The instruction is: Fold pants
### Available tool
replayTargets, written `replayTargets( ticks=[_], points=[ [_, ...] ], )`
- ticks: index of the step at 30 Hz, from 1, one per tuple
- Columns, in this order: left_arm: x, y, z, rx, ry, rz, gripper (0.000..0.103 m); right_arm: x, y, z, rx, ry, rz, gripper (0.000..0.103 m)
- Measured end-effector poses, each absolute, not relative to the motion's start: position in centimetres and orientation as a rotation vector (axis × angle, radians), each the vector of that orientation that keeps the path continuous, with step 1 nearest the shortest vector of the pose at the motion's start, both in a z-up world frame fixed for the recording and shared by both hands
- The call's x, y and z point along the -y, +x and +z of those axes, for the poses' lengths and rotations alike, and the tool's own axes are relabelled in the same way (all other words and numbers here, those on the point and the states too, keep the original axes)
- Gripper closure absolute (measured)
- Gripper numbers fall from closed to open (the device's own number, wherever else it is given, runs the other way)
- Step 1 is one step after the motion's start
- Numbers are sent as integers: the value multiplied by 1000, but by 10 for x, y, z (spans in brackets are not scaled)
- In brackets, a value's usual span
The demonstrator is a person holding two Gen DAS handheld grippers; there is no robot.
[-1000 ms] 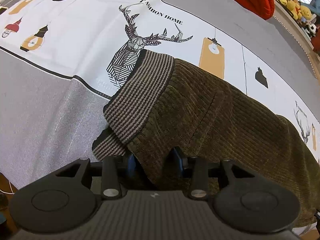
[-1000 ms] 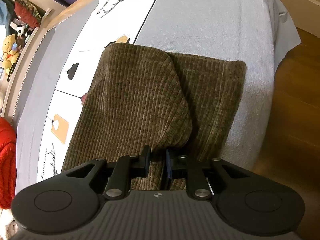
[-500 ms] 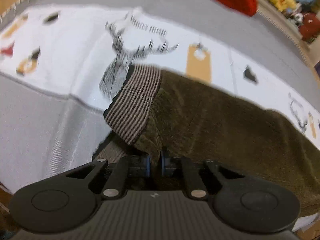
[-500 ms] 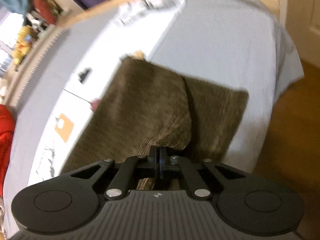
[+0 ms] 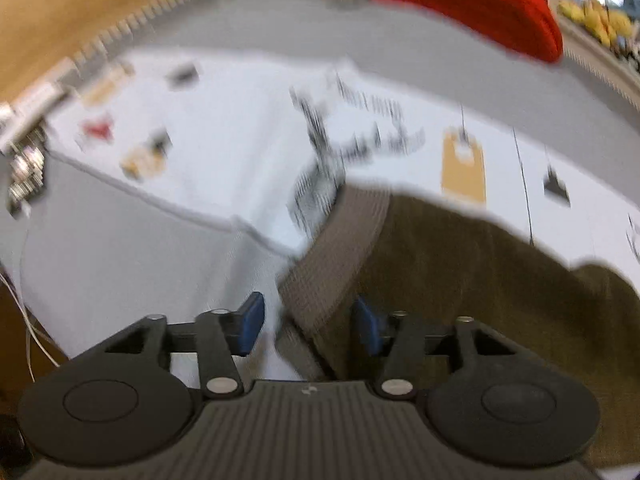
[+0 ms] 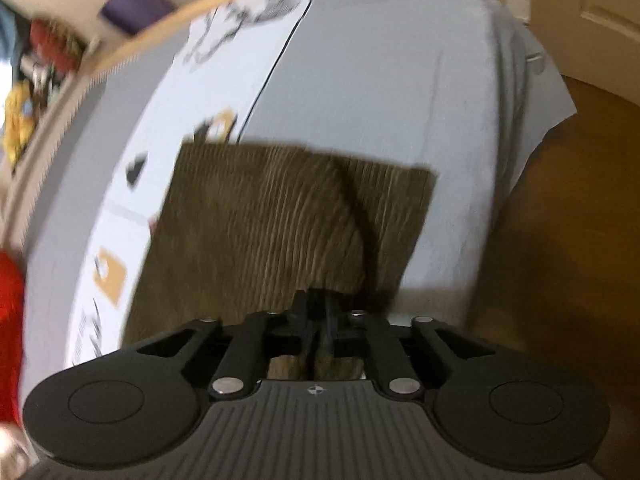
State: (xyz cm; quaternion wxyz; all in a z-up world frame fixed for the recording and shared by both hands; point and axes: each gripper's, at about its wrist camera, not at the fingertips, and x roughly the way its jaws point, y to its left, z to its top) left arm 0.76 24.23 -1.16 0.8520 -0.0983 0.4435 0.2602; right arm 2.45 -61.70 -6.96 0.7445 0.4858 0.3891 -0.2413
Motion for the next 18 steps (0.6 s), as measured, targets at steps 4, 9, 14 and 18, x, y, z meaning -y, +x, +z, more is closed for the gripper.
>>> replayTargets(
  ticks=[4,9,14,18],
  points=[
    [-221,19,-4,-867,-116,472,46,633,26,-81,-813,1160,-559,69],
    [-184,30,-13,-865,-29,277,46,649,25,-90,-756,1191,-622,64],
    [-150,44,-35,-979,-38,63,46,655,28,-90,-735,1130,-623,70],
    [-133,50,-43,-1010,16,43,46,644,30,-63,-679,950,-608,103]
  ],
)
